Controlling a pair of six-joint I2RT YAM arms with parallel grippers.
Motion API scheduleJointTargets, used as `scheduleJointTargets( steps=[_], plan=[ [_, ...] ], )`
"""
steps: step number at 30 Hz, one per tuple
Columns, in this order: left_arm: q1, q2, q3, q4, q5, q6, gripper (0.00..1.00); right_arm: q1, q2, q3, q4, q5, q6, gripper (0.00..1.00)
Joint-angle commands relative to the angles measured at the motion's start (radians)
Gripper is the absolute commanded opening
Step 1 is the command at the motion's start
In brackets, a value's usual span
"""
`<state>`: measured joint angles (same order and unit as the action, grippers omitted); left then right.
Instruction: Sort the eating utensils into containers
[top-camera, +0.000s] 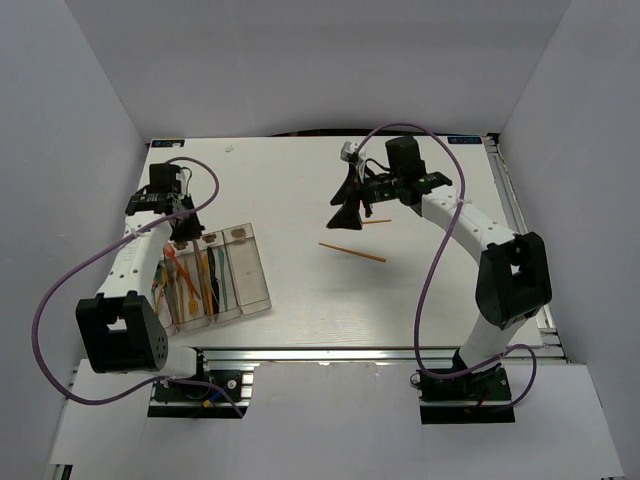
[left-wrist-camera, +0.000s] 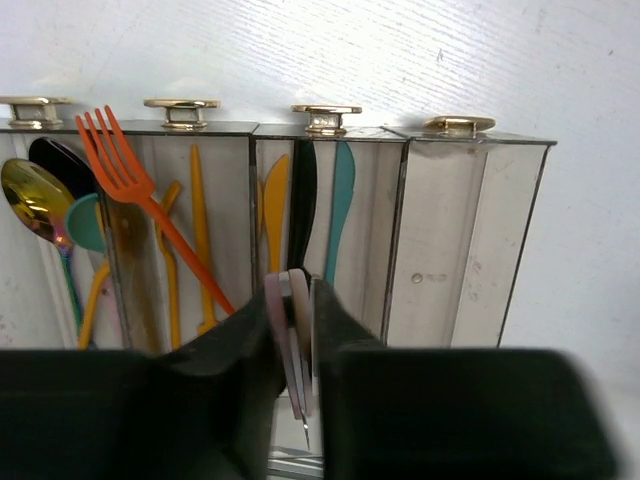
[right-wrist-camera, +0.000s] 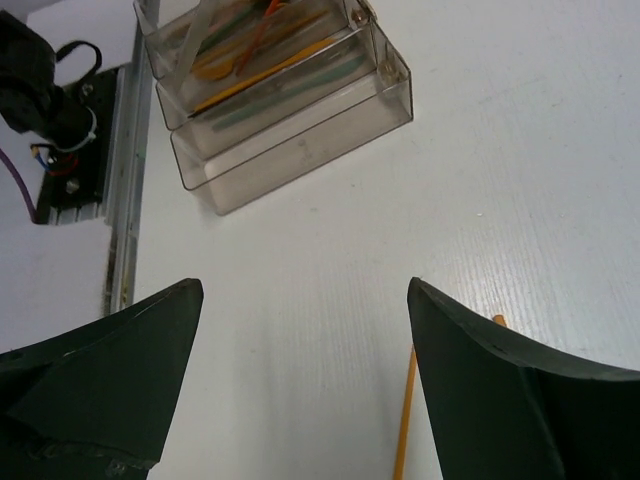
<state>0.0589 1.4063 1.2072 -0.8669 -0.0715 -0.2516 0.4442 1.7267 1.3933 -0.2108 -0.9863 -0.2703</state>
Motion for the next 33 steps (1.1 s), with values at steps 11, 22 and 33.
scheduleJointTargets(
  steps=[11, 22, 33],
  plan=[
    [0.004, -0.072, -0.049, 0.048, 0.004, -0.026, 0.67, -0.01, 0.048, 0.073, -0.24, 0.227, -0.428, 0.81],
    [0.004, -0.231, 0.031, 0.043, 0.038, -0.08, 0.87, 0.056, 0.076, -0.112, -0.285, 0.543, -0.524, 0.74],
    [0.004, -0.359, -0.004, 0.04, 0.07, -0.133, 0.88, 0.113, 0.201, -0.148, -0.151, 0.768, -0.533, 0.76]
  ],
)
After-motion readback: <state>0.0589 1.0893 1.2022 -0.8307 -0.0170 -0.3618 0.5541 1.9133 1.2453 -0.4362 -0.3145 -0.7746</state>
